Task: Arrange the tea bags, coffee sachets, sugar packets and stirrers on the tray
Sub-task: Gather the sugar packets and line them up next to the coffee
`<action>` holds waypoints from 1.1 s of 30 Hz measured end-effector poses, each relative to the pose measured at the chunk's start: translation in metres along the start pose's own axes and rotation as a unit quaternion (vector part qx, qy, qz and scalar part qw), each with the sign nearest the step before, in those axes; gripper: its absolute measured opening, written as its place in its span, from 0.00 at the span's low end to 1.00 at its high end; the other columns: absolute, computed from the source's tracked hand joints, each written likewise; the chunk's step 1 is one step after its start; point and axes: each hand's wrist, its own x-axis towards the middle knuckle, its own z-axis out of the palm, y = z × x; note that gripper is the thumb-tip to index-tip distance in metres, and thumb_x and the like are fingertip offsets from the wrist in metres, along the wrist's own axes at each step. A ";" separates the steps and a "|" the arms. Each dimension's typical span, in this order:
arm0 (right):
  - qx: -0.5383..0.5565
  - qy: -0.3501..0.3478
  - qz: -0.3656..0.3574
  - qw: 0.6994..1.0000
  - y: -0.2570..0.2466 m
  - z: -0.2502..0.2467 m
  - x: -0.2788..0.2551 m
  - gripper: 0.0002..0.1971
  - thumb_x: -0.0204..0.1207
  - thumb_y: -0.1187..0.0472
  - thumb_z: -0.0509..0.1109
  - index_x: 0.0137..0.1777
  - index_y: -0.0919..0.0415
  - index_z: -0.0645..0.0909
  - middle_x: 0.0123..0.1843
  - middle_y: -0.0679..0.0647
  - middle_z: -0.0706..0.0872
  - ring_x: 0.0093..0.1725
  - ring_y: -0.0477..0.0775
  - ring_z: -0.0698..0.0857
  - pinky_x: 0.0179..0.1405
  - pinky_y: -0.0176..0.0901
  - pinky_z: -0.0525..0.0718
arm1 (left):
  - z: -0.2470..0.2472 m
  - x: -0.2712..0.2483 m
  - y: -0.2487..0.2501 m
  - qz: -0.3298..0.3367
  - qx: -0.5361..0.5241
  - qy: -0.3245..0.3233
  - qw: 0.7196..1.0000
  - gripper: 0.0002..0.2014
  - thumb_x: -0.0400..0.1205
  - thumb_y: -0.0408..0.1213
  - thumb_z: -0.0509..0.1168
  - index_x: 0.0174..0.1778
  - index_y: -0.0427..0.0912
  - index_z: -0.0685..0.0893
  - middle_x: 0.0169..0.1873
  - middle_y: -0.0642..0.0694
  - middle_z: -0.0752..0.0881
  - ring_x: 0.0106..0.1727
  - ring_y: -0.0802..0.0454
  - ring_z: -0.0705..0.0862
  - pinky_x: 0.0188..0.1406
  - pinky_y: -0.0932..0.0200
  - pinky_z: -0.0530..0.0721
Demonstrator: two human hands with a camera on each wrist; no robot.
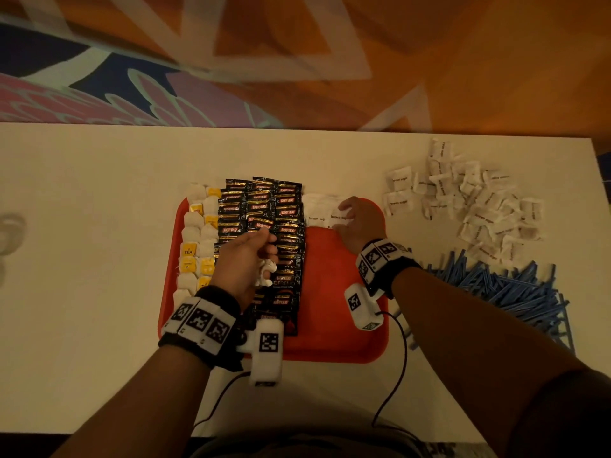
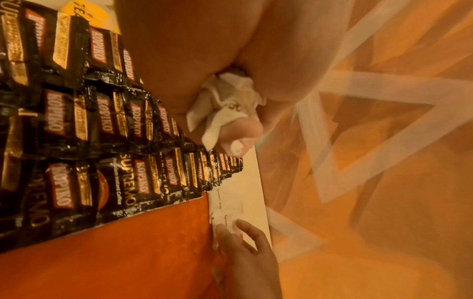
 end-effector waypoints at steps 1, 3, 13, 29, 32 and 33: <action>0.010 0.002 0.000 1.000 -0.002 -0.002 -0.004 0.15 0.72 0.62 0.77 0.57 0.55 0.79 0.51 0.49 0.79 0.48 0.45 0.77 0.34 0.22 0.65 | 0.002 -0.001 0.002 -0.005 -0.011 -0.003 1.000 0.13 0.89 0.43 0.62 0.48 0.37 0.84 0.31 0.46 0.82 0.26 0.54 0.78 0.14 0.65 0.71; 0.045 -0.004 -0.007 0.999 -0.011 -0.009 -0.014 0.13 0.72 0.61 0.78 0.54 0.55 0.81 0.46 0.47 0.81 0.44 0.44 0.80 0.34 0.26 0.70 | 0.006 -0.004 0.005 -0.012 -0.030 -0.011 0.999 0.14 0.90 0.43 0.60 0.49 0.38 0.84 0.31 0.46 0.83 0.28 0.54 0.79 0.15 0.64 0.72; 0.131 -0.199 -0.111 0.965 -0.070 -0.047 -0.093 0.07 0.68 0.53 0.81 0.42 0.54 0.89 0.39 0.48 0.91 0.42 0.41 0.89 0.49 0.40 0.85 | 0.037 -0.032 0.012 0.015 -0.045 -0.065 0.997 0.16 0.92 0.44 0.55 0.48 0.37 0.82 0.34 0.41 0.84 0.29 0.49 0.81 0.21 0.60 0.77; 0.280 -0.082 -0.038 0.956 -0.053 -0.103 -0.129 0.11 0.76 0.74 0.69 0.42 0.57 0.80 0.33 0.51 0.84 0.39 0.61 0.86 0.48 0.59 0.87 | 0.063 -0.079 0.002 -0.002 -0.009 -0.133 0.991 0.20 0.82 0.56 0.65 0.54 0.41 0.85 0.34 0.47 0.85 0.25 0.58 0.79 0.13 0.68 0.71; 0.251 -0.096 -0.061 0.961 -0.053 -0.114 -0.131 0.10 0.76 0.74 0.70 0.42 0.58 0.81 0.32 0.50 0.82 0.36 0.60 0.86 0.47 0.58 0.87 | 0.063 -0.080 0.001 0.047 0.041 -0.154 0.986 0.31 0.70 0.62 0.71 0.57 0.38 0.86 0.34 0.48 0.80 0.23 0.57 0.72 0.12 0.67 0.62; 0.238 -0.095 -0.068 0.964 -0.054 -0.117 -0.132 0.10 0.75 0.74 0.70 0.42 0.57 0.82 0.32 0.49 0.82 0.36 0.62 0.87 0.47 0.57 0.87 | 0.063 -0.082 0.001 0.070 0.065 -0.158 0.983 0.29 0.70 0.59 0.73 0.56 0.38 0.87 0.33 0.48 0.79 0.24 0.56 0.70 0.14 0.67 0.61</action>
